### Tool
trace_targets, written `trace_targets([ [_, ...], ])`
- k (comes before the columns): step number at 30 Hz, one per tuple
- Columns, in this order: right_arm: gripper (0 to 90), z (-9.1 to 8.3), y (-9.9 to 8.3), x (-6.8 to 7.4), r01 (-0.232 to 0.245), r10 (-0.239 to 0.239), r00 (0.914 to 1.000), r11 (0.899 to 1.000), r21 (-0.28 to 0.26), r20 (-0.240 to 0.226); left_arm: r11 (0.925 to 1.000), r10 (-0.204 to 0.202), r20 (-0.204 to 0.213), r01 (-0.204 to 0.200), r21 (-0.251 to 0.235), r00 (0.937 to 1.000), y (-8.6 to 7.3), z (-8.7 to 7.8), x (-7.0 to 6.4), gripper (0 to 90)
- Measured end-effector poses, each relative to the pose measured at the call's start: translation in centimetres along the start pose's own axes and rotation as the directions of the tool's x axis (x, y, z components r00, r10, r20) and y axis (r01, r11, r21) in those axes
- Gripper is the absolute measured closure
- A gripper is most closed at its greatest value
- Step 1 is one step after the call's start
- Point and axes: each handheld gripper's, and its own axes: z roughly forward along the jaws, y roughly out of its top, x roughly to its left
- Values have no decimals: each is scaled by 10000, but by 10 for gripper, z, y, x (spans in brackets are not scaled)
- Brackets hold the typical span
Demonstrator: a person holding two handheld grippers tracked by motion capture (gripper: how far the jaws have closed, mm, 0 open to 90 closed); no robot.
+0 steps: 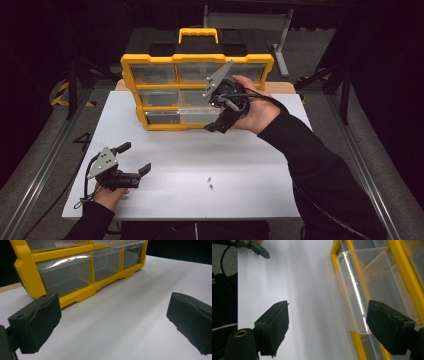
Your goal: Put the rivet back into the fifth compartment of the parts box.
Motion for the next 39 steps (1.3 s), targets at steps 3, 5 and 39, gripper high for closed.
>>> trace_targets([
  [3,189,4,-4,8,-188,190,9997,9997,134,-144,10000,2,11,-2,8,10000,0,0,0,4],
  [5,190,10,-6,12,-77,81,9997,9998,183,-246,10000,-9,17,9,33,10000,0,0,0,4],
  [39,193,114,-63,71,187,223,9822,9764,2151,-1864,10000,15,-13,-15,-40,10000,0,-1,0,3],
])
